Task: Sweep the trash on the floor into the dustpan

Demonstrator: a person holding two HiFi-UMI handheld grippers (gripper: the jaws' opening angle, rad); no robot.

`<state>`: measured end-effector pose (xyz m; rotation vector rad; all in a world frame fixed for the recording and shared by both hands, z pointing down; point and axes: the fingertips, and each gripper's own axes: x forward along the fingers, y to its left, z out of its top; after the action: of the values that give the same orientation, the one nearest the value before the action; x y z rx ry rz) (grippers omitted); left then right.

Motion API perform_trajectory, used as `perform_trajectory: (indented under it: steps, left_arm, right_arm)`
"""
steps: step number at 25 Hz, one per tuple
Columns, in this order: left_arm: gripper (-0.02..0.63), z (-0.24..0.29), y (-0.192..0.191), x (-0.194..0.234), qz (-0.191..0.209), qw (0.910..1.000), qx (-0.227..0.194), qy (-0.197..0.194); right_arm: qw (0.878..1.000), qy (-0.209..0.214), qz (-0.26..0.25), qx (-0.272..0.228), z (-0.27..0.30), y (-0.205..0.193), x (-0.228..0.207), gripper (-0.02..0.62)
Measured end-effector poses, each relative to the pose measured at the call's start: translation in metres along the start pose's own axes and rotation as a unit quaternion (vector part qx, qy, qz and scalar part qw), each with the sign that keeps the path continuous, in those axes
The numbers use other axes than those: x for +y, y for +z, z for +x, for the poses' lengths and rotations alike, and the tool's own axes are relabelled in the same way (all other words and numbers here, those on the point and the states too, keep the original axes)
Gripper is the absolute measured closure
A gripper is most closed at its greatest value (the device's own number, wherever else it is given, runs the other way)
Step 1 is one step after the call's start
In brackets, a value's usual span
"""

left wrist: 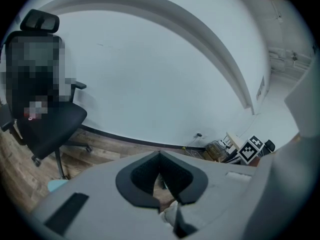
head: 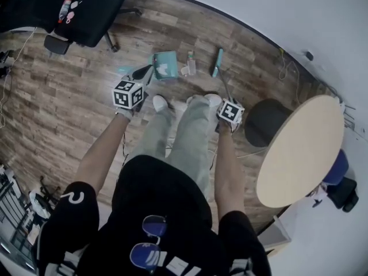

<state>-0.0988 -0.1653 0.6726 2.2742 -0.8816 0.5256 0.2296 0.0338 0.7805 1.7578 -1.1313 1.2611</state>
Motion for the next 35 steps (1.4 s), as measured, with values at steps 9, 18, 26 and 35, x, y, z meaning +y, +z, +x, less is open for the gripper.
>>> perform_trajectory:
  steps: [9,18,26,35]
  left_arm:
    - [0.607,-0.006,-0.011,-0.010,0.011,0.9999,0.005,-0.007]
    - [0.607,-0.025,-0.025,-0.005,-0.005,1.0000,-0.003,0.005]
    - [0.607,-0.054,-0.035,0.021,-0.022,0.9992,-0.012,0.031]
    - [0.607,-0.081,-0.042,0.042,-0.045,0.9970,-0.026,0.057]
  right_arm:
    - [0.996,-0.046,-0.055,0.050,-0.008,-0.052,0.014,0.511]
    - [0.997,0.027,-0.050,0.057,-0.009,-0.063,0.097,0.511]
    - [0.993,0.111,-0.036,0.030,-0.009,-0.051,0.158,0.511]
    - [0.988,0.144,-0.052,0.021,-0.020,-0.038,0.193,0.511]
